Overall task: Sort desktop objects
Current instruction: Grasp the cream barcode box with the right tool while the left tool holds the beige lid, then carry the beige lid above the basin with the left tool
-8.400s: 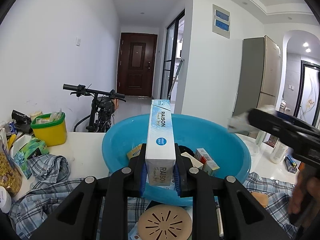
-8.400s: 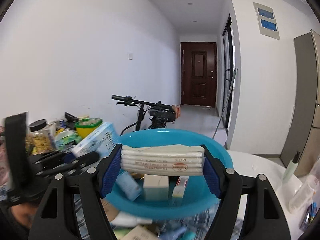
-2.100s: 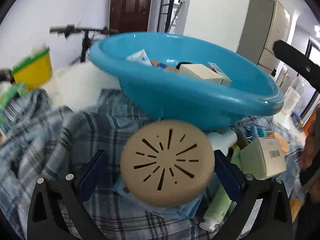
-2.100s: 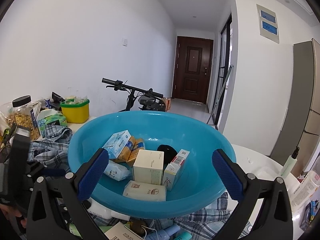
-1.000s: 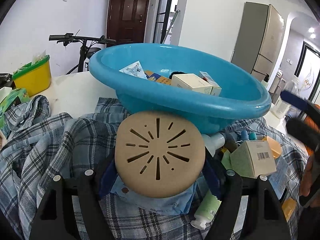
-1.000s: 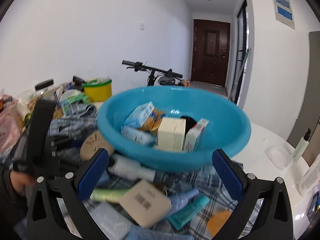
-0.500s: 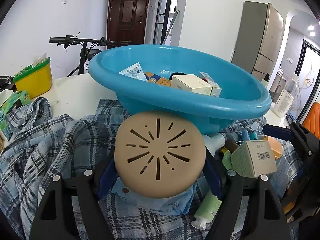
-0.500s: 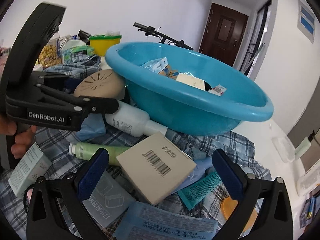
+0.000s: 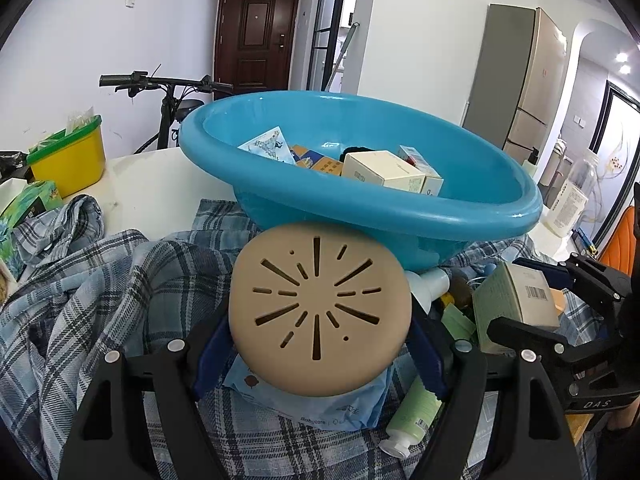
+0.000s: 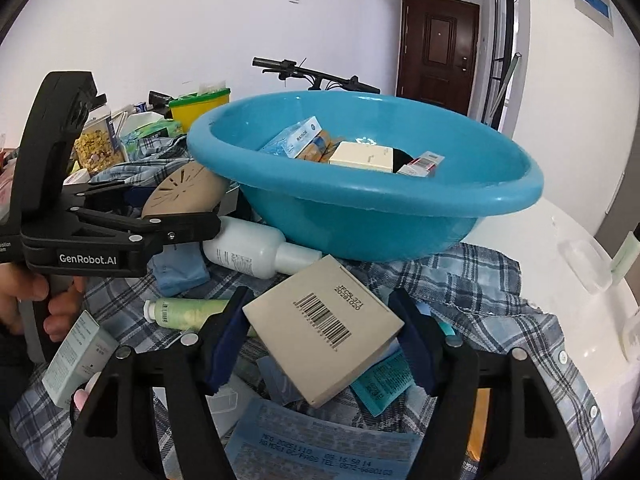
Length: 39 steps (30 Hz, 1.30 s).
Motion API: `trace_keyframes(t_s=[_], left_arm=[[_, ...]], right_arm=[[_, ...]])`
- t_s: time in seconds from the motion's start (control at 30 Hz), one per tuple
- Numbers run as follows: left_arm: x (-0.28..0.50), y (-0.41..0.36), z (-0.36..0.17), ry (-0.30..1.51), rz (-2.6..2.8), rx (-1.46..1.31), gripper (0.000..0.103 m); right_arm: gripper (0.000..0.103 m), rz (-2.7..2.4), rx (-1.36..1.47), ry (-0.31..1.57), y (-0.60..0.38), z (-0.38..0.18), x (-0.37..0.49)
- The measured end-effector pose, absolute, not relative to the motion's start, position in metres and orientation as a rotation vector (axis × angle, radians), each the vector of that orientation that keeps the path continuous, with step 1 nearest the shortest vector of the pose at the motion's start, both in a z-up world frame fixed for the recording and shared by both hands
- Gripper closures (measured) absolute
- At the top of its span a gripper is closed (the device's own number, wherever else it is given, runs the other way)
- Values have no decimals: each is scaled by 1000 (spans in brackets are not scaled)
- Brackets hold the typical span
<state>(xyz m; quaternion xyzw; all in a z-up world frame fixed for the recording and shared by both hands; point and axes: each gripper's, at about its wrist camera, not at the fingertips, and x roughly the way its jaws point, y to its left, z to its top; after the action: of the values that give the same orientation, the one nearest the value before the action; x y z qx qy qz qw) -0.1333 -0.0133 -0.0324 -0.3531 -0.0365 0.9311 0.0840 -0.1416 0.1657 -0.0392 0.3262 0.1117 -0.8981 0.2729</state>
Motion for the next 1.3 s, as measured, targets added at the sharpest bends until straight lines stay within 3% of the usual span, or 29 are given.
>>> trace_keyframes(t_s=[0.33,0.73,1.0,1.3], left_arm=[[-131,-25,-31,-183,2764,-1040,23],[-85,-17,-16,-88,2774,-955,23],[-48,-14,24,-76,2811,-786,23],[-73,-6,78,-132,2899,-575,23]], right_arm=[[34,-2470,868,220,178,-35,-145],[34,-2465,893,212,177,-36,-149],[34,-2464,897,227,175,-38,-149],[34,-2461,898,217,176,-38,-150]])
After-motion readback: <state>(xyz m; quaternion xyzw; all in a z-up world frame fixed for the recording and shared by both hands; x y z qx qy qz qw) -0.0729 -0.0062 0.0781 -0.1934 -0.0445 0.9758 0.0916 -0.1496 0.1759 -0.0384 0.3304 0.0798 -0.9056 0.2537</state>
